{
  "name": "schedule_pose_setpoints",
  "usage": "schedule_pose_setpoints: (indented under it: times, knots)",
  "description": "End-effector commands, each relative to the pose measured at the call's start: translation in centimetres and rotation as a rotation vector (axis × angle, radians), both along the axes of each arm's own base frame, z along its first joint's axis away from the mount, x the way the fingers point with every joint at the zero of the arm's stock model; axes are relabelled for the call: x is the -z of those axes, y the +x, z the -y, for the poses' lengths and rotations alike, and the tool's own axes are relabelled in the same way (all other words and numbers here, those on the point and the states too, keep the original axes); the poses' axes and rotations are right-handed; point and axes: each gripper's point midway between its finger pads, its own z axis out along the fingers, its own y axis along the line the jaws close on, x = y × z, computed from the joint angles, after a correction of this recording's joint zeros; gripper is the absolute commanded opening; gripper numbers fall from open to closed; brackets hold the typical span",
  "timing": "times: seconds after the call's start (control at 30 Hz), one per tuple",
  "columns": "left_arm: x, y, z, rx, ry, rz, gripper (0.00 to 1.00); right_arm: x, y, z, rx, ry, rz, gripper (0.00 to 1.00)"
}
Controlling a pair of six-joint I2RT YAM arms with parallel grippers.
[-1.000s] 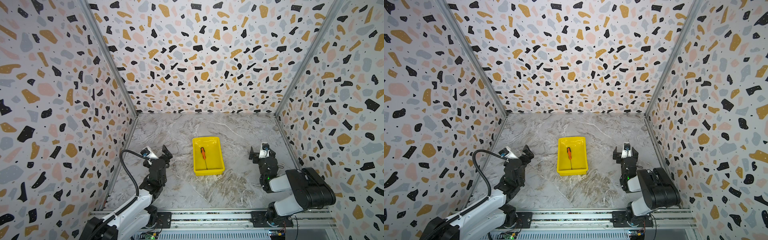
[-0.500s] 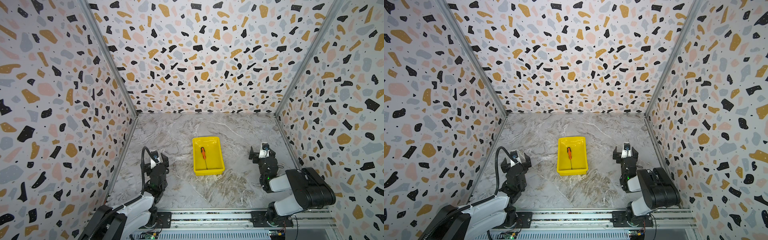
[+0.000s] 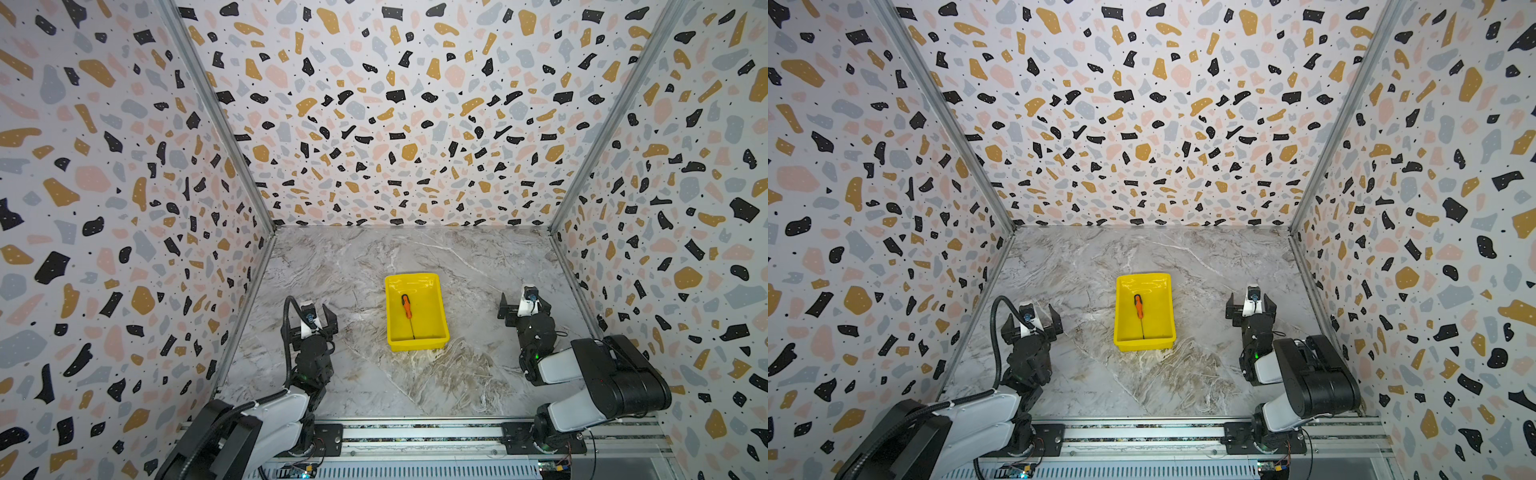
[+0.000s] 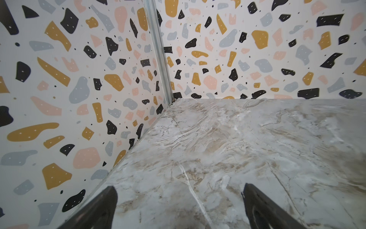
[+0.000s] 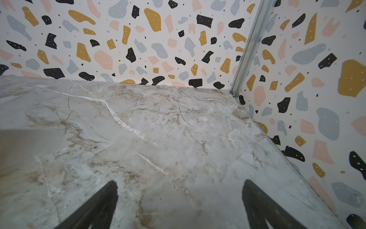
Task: Put the screwdriver in the bin
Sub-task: Reset both arms
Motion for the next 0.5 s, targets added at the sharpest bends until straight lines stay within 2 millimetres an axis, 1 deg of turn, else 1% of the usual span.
schedule_pose_setpoints:
  times: [0.0, 0.07, 0.13, 0.17, 0.27, 0.3, 0.47]
  knots:
    - [-1.3, 1.0, 0.2, 0.016, -0.062, 0.1, 1.0, -1.2, 0.2, 0.2, 0.012, 0.011, 0.044, 0.99]
    - [-1.5, 1.5, 0.0, 0.006, -0.06, 0.116, 1.0, -1.2, 0.2, 0.2, 0.013, 0.012, 0.043, 0.99]
    - [-0.8, 2.5, 0.2, 0.029, -0.07, 0.043, 1.0, -1.3, 0.2, 0.2, 0.012, 0.013, 0.045, 0.99]
    - [-0.7, 2.9, 0.1, 0.042, -0.081, 0.039, 1.0, -1.2, 0.2, 0.2, 0.013, 0.012, 0.044, 0.99]
    - [0.1, 3.0, -1.0, 0.021, -0.121, 0.053, 1.0, -1.3, 0.2, 0.2, 0.012, 0.013, 0.044, 0.99]
    - [0.0, 2.9, -1.1, 0.026, -0.129, 0.067, 1.0, -1.3, 0.2, 0.2, 0.012, 0.011, 0.045, 0.99]
    - [0.3, 3.1, -0.9, 0.043, -0.127, 0.047, 1.0, -1.3, 0.3, 0.3, 0.012, 0.018, 0.045, 0.99]
